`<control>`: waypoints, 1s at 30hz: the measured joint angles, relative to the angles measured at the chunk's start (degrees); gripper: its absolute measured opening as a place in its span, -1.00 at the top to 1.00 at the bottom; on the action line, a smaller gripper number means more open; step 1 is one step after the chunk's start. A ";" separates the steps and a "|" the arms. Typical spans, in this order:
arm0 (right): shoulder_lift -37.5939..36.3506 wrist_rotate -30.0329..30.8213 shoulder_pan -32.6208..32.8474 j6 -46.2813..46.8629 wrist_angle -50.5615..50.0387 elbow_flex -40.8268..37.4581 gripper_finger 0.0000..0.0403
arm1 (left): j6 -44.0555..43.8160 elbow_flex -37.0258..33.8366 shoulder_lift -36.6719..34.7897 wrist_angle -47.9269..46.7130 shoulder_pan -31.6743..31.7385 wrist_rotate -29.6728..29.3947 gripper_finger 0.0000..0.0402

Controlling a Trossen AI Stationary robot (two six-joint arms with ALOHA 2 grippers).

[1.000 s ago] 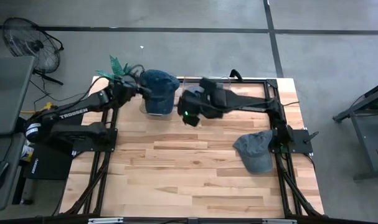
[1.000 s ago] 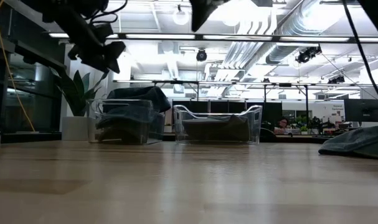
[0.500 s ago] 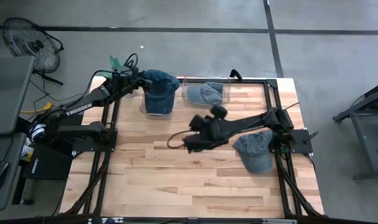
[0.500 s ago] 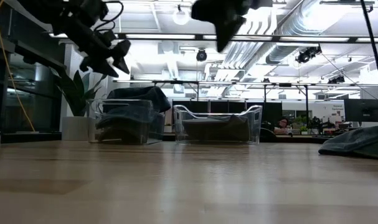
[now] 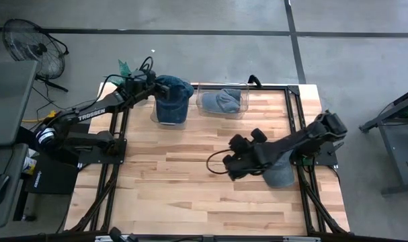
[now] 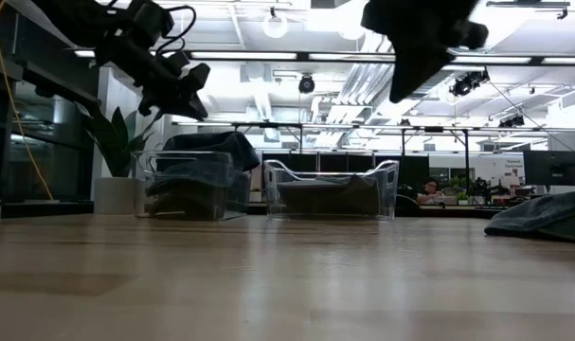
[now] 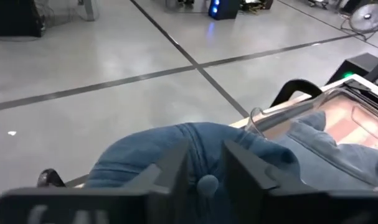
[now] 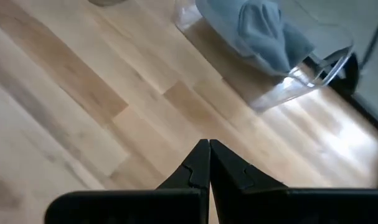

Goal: Pick & Place hat
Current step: Put the blue cap into the left transparent bin

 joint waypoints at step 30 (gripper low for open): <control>-7.10 -0.42 0.39 -6.70 23.14 -12.31 1.00 | 29.77 13.56 7.15 -22.12 0.24 -4.01 1.00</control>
